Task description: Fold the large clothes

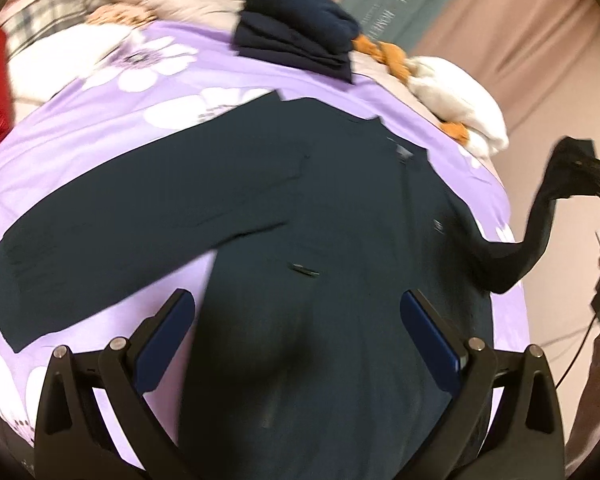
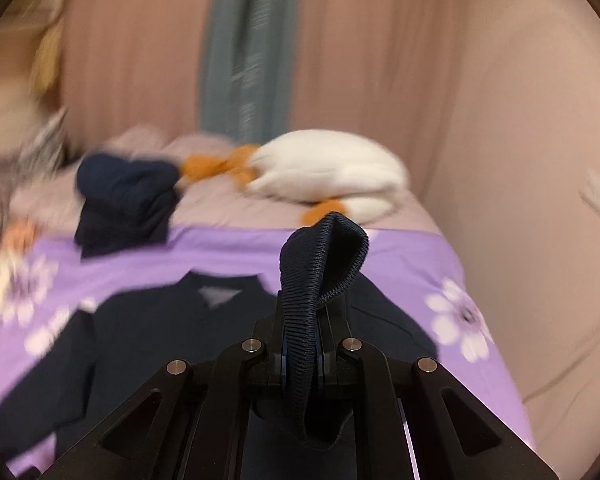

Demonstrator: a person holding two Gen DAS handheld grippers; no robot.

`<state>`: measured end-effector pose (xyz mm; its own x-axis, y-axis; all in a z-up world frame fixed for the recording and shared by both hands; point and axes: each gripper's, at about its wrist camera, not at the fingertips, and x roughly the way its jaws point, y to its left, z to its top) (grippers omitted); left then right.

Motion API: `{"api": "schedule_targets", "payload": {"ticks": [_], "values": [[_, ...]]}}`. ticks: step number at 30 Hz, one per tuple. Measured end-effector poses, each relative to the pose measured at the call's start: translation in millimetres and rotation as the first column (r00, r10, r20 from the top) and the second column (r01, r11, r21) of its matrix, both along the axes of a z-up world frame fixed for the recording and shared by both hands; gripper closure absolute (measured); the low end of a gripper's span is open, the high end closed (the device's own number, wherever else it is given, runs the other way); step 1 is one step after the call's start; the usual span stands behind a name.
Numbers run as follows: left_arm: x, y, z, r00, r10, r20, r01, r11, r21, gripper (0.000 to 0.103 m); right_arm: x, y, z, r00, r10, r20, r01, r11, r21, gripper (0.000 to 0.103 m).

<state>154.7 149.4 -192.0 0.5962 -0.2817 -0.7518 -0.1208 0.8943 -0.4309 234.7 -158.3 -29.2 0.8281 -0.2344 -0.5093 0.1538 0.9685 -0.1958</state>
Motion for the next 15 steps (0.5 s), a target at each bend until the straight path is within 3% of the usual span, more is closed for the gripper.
{"api": "schedule_targets", "payload": {"ticks": [3,4,6,7,8,11,15], "values": [[4.0,16.5,-11.0,0.999,0.039,-0.022,-0.039,0.999,-0.012,0.000,27.4,67.7,-44.3,0.990,0.092,-0.104,-0.101,0.991,-0.085,0.092],[5.3,20.6,-14.6,0.998,0.050,-0.030,-0.050,0.999,-0.010,0.000,35.1,86.5,-62.1,0.981,0.125,-0.149,-0.140,0.985,-0.095,0.085],[7.2,27.5,-20.2,0.997,0.066,-0.043,-0.066,0.998,-0.003,0.000,59.4,125.5,-108.1,0.951,0.152,-0.269,-0.196,0.970,-0.145,0.057],[8.2,30.5,-22.5,0.996,0.070,-0.047,-0.070,0.998,-0.002,0.000,69.6,142.2,-136.1,0.936,0.139,-0.323,-0.205,0.962,-0.179,0.032],[8.6,33.0,-25.9,0.995,0.075,-0.058,-0.075,0.997,-0.001,0.000,77.5,156.2,-163.5,0.916,0.130,-0.380,-0.226,0.949,-0.219,0.024],[10.6,37.1,-30.3,0.994,0.078,-0.071,-0.078,0.997,-0.008,0.000,78.9,177.2,-206.7,0.876,0.130,-0.464,-0.278,0.923,-0.266,0.022],[14.6,38.2,-32.8,0.993,0.085,-0.078,-0.086,0.996,-0.010,0.000,55.9,196.4,-204.5,0.833,0.244,-0.497,-0.391,0.895,-0.215,0.022]]}}
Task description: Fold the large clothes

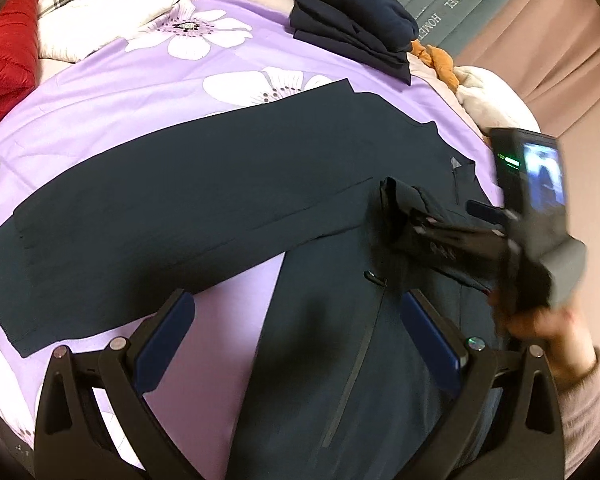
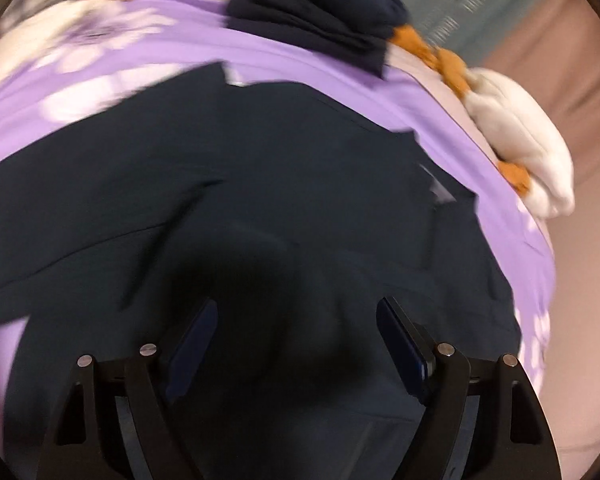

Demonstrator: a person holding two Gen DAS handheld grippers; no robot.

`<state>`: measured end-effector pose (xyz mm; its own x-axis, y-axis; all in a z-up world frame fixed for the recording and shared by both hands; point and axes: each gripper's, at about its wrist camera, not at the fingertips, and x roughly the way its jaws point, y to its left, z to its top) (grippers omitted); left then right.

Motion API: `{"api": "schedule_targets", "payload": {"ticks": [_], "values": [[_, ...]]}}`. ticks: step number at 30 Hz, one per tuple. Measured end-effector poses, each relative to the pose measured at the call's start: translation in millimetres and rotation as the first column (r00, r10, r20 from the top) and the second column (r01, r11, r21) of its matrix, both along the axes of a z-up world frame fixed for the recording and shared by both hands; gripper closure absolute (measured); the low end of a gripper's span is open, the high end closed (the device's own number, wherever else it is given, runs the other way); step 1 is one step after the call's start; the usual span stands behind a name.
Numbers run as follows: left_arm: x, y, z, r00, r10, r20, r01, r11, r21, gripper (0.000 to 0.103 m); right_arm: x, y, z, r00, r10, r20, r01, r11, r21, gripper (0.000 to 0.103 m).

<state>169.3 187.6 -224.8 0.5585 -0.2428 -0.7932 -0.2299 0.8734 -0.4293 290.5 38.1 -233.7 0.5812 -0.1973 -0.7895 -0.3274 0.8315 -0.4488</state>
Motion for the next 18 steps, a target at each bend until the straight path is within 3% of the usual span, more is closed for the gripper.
{"api": "schedule_targets", "payload": {"ticks": [3,6,9,13,15,16,18], "values": [[5.8,-4.9,0.8,1.000,-0.003,0.005,0.003,0.999,-0.034,0.000,-19.9,3.1,25.7,0.994,0.098,0.050,-0.100,0.994,0.038,0.021],[10.8,-14.0,4.4,0.999,-0.030,0.026,0.031,0.998,-0.046,0.000,-43.1,-36.1,64.1,0.988,0.120,0.097,-0.138,0.969,0.204,0.020],[16.0,-20.8,6.9,0.996,-0.060,0.058,0.065,0.993,-0.094,0.000,-56.0,-110.4,89.7,0.993,0.048,0.111,-0.085,0.932,0.353,0.020],[29.8,-31.6,10.4,0.993,-0.070,0.092,0.084,0.984,-0.154,0.001,-65.9,-212.8,92.4,0.977,-0.177,0.120,0.112,0.900,0.420,0.020],[40.5,-42.9,12.7,0.991,-0.085,0.101,0.100,0.982,-0.158,0.003,-68.0,-266.0,81.5,0.954,-0.292,0.072,0.222,0.846,0.485,0.020],[46.8,-50.8,14.2,0.989,-0.101,0.108,0.118,0.980,-0.161,0.005,-70.1,-294.7,73.8,0.935,-0.353,0.032,0.283,0.798,0.531,0.020],[60.7,-67.0,16.2,0.983,-0.140,0.117,0.158,0.974,-0.160,0.020,-77.0,-331.7,59.9,0.900,-0.435,-0.020,0.359,0.717,0.598,0.022]]}}
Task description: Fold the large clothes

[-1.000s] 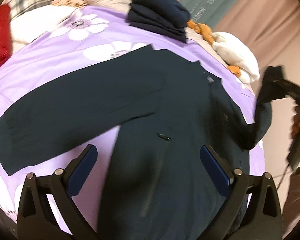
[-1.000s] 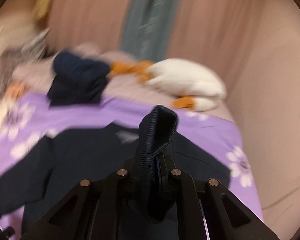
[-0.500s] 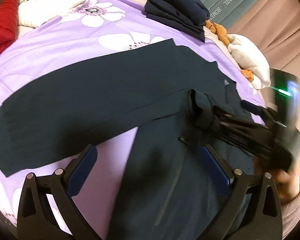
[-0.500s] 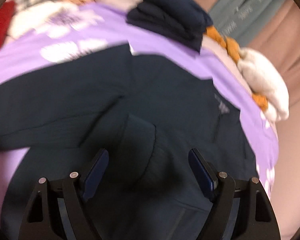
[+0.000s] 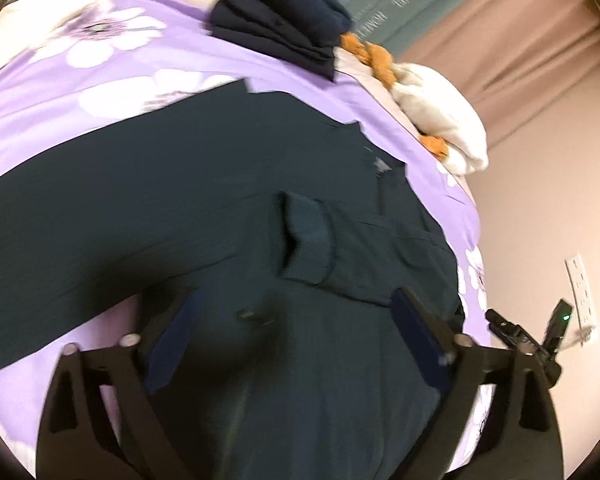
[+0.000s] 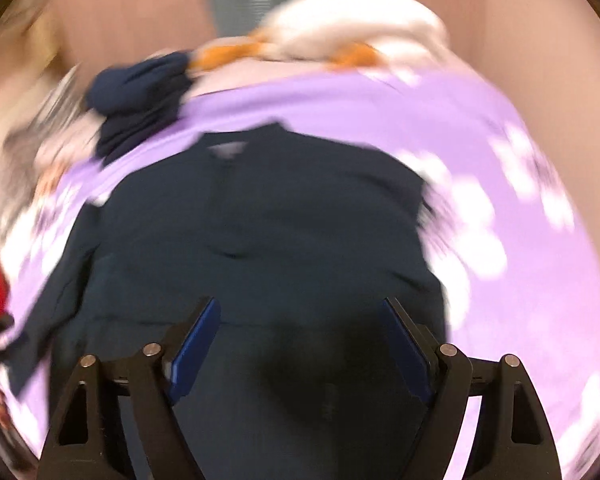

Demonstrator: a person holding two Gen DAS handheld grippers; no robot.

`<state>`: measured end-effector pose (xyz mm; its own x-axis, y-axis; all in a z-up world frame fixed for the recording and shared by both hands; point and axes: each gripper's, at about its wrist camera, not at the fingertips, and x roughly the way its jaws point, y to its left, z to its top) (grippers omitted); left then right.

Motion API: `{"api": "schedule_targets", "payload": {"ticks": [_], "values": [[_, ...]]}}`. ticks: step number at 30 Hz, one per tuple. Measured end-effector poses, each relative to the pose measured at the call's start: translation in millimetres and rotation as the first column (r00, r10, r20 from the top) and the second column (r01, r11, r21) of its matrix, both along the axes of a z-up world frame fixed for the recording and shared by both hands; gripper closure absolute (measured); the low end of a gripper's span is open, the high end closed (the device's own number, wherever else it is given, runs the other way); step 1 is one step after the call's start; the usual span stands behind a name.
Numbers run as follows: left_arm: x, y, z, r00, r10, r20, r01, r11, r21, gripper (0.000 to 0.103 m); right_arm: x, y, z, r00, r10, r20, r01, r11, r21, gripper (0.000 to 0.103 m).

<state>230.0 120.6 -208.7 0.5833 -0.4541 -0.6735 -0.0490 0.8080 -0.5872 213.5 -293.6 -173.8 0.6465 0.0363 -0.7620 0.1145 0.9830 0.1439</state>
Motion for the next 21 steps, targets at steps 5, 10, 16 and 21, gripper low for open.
{"api": "schedule_targets", "payload": {"ticks": [5,10,16,21], "values": [[46.9,-52.8,-2.8,0.995,-0.102,-0.010,0.103,0.993,0.057,0.066,3.0,-46.6,-22.6,0.994,-0.107,0.033,0.102,0.986,0.134,0.060],[83.9,-93.4,-16.0,0.988,-0.157,-0.005,0.156,0.976,0.149,0.066,32.3,-39.1,-29.0,0.995,-0.072,0.069,0.062,0.988,0.139,0.067],[91.6,-100.1,-59.5,0.974,-0.202,-0.105,0.223,0.943,0.246,0.066,59.7,-29.6,-60.4,0.999,-0.028,-0.019,0.028,1.000,0.001,0.067],[59.7,-84.6,-72.4,0.957,-0.266,-0.116,0.287,0.925,0.250,0.064,36.1,-43.4,-89.1,0.992,-0.027,-0.120,0.018,0.997,-0.073,0.067]]}}
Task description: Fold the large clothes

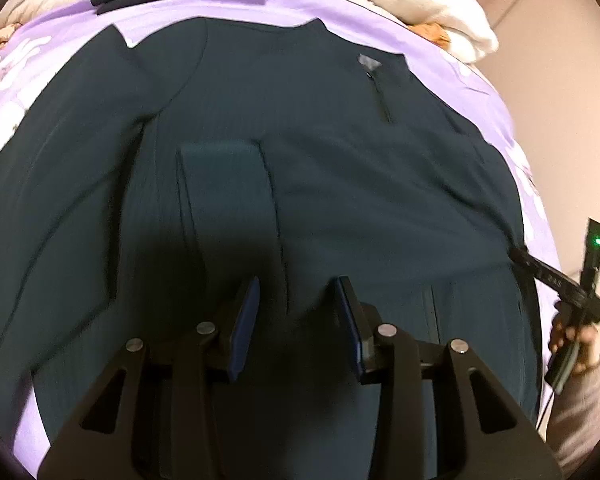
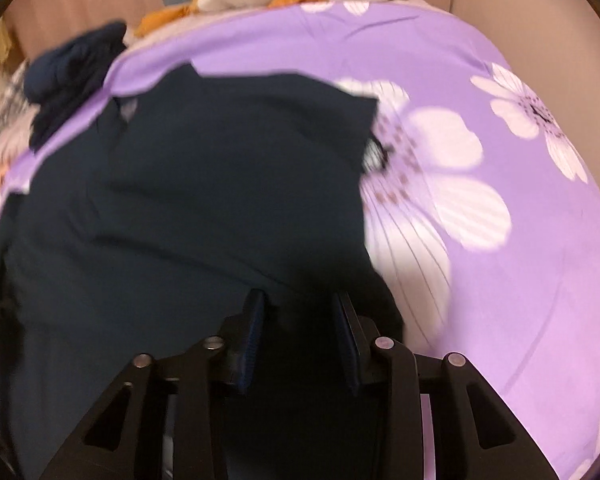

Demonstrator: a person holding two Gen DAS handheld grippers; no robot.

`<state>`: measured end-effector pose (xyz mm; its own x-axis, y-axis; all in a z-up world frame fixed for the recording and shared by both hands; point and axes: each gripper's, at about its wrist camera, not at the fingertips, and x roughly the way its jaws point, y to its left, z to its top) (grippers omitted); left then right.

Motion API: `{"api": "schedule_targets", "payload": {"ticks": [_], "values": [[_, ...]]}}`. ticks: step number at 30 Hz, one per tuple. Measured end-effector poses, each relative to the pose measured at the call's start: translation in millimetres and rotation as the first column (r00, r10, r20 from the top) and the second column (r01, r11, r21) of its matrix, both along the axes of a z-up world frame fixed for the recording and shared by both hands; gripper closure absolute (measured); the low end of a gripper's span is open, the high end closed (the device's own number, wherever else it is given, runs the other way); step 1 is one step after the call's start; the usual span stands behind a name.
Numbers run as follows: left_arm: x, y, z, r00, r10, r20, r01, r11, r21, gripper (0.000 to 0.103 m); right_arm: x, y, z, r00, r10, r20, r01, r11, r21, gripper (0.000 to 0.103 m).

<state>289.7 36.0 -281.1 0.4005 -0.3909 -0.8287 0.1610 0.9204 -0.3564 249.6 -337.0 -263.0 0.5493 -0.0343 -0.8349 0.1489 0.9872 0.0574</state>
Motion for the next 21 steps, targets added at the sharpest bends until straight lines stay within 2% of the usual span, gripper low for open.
{"api": "schedule_targets", "payload": {"ticks": [4,7,9,10,11,14,17,19,20,21], "values": [[-16.7,11.4,-6.0,0.999,-0.023,-0.041,0.023,1.000,-0.003,0.064,-17.9,-12.1,0.7,1.000,0.009,-0.012,-0.008,0.998,0.056,0.067],[-24.6,22.3,2.3,1.000,0.000,-0.018,-0.001,1.000,-0.013,0.059,-25.9,-20.8,13.6,1.000,-0.017,0.009,0.016,0.993,0.117,0.063],[-26.5,31.1,7.0,0.999,0.047,-0.001,-0.047,0.998,-0.040,0.030,-28.3,-24.3,27.6,0.997,-0.016,0.081,0.003,0.986,0.164,0.044],[-27.1,36.7,8.9,0.997,0.081,0.008,-0.081,0.994,-0.072,0.024,-27.3,-26.7,35.3,0.992,-0.028,0.122,0.006,0.984,0.177,0.029],[-24.9,40.1,10.7,0.994,0.109,0.007,-0.107,0.987,-0.117,0.020,-24.7,-29.2,40.3,0.988,-0.041,0.150,0.013,0.984,0.179,0.026],[-13.6,49.4,3.4,0.985,0.161,-0.057,-0.170,0.960,-0.221,0.020,4.7,-40.1,47.3,0.976,-0.096,0.196,0.055,0.977,0.206,0.026],[2.7,49.3,-9.5,0.975,0.184,-0.123,-0.212,0.933,-0.290,0.021,40.6,-53.0,38.3,0.969,-0.180,0.171,0.135,0.960,0.243,0.026],[10.4,52.3,-12.2,0.970,0.205,-0.131,-0.237,0.916,-0.323,0.021,65.0,-65.0,25.5,0.960,-0.245,0.137,0.197,0.935,0.296,0.026],[10.8,54.4,-10.8,0.968,0.218,-0.125,-0.248,0.909,-0.337,0.024,75.1,-70.9,16.7,0.957,-0.269,0.105,0.220,0.915,0.338,0.028],[13.1,55.2,-9.4,0.967,0.225,-0.121,-0.253,0.907,-0.338,0.032,78.9,-70.3,12.1,0.957,-0.278,0.087,0.229,0.902,0.365,0.033]]}}
